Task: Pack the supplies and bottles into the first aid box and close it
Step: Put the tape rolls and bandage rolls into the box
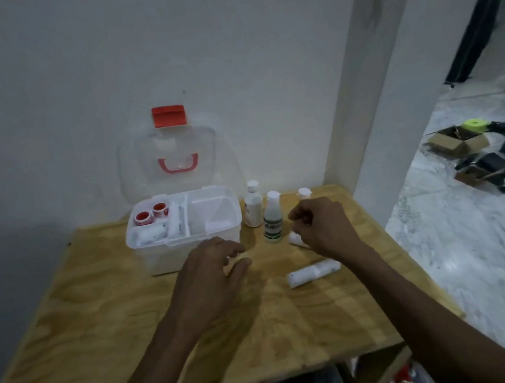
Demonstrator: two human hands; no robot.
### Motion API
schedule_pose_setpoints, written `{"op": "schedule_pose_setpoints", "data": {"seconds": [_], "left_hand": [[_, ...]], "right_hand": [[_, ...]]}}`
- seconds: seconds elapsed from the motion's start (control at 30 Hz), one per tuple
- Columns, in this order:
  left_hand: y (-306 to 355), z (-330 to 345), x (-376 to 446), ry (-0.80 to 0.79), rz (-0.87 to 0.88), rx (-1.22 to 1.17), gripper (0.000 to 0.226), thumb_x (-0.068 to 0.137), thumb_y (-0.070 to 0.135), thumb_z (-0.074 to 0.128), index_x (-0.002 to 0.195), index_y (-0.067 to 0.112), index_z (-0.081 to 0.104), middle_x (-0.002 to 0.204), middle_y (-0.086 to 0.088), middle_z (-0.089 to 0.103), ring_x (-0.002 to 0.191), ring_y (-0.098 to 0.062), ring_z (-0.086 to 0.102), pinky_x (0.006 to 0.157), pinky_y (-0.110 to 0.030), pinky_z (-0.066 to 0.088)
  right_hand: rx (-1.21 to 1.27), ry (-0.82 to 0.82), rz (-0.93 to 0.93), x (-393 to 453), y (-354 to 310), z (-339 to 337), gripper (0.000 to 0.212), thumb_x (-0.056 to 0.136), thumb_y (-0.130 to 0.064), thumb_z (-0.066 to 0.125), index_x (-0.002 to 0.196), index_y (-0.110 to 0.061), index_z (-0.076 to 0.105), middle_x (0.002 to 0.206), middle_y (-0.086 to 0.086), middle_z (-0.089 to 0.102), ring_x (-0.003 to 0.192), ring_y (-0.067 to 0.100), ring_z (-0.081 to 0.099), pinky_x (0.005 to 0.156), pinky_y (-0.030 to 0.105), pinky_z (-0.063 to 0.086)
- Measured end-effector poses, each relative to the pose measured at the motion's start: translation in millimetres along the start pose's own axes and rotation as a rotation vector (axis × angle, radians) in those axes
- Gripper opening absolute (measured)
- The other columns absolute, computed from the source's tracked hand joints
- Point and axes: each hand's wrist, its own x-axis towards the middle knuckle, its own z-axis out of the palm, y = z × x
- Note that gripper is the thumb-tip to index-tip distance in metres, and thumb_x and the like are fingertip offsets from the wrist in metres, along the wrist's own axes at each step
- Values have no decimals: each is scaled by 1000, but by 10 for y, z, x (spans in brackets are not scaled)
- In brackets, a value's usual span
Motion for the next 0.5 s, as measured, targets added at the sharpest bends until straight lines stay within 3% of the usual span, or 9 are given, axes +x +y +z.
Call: {"op": "schedule_pose_setpoints", "data": {"seconds": [0.1, 0.2, 0.27, 0.37, 0.5], "left_hand": [[115, 392, 19, -85, 68, 1, 28, 86, 39, 65, 110, 26, 69, 104, 9, 67, 92, -7, 57, 77, -21, 42], [276, 688, 100, -174, 125, -7, 28, 87, 38, 58, 107, 23, 72, 105, 6, 69, 95, -11, 58, 79, -32, 48], [373, 844, 176, -243, 144, 38, 24, 86, 37, 55, 96, 23, 71, 97, 3, 70, 89, -14, 58, 73, -39, 50], [462, 994, 276, -291, 124, 79, 14, 85, 34, 55, 81, 26, 66, 85, 1, 67, 81, -19, 60, 63, -38, 47], [516, 1064, 332, -349, 89, 112, 14, 86, 28, 58, 94, 26, 69, 90, -1, 65, 83, -20, 59, 63, -34, 43]], "right_hand": [[-68, -51, 0, -39, 310, -30, 18, 80, -6, 63, 90, -9, 77, 86, 7, 76, 76, 21, 69, 65, 26, 49], [-108, -129, 2, -32, 469, 13, 18, 76, -10, 67, 91, -10, 77, 91, 8, 75, 82, 24, 69, 68, 29, 49], [-117, -162, 9, -15, 513, 39, 18, 77, -15, 70, 93, -10, 77, 96, 8, 74, 85, 23, 68, 72, 30, 51], [-137, -190, 8, 17, 536, 49, 16, 77, -15, 70, 90, -9, 77, 94, 12, 74, 82, 26, 67, 72, 36, 54], [-152, -265, 14, 42, 548, 47, 18, 76, -13, 71, 92, -7, 75, 94, 12, 72, 86, 27, 66, 73, 38, 54]]}}
